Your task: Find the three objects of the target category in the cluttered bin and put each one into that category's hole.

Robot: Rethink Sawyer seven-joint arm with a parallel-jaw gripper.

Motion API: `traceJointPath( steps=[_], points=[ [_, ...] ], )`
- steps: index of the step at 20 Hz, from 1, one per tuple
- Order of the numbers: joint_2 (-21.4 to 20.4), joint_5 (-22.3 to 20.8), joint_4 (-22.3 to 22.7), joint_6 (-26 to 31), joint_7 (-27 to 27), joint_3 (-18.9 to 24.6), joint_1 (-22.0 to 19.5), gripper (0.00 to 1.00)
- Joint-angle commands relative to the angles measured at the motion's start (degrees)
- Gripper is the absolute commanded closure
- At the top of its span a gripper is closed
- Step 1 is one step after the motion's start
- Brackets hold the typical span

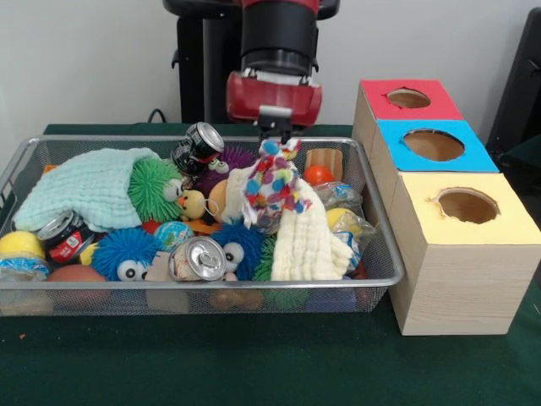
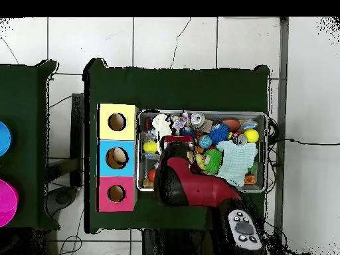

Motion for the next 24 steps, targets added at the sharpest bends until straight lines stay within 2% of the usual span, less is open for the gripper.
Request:
traceJointPath(
  steps=[1, 3, 6, 11, 18, 24],
  points=[
    [-10.1, 8.8, 2.6, 26.7, 9.8, 0.9, 2.1, 1.0],
    [-10.6, 11.3, 1.7, 32.8, 10.3, 1.1, 3.7, 1.0],
    [-10.4, 14.0, -1.1, 38.5, 11.8, -0.6, 7.5, 1.0],
    [-9.9, 18.4, -6.0, 47.4, 17.6, -3.0, 14.4, 1.0],
    [-5.7, 22.8, -11.9, 49.8, 21.6, -6.8, 20.8, 1.0],
    [-3.8, 23.4, -16.4, 48.3, 22.4, -11.0, 26.3, 1.0]
  ],
)
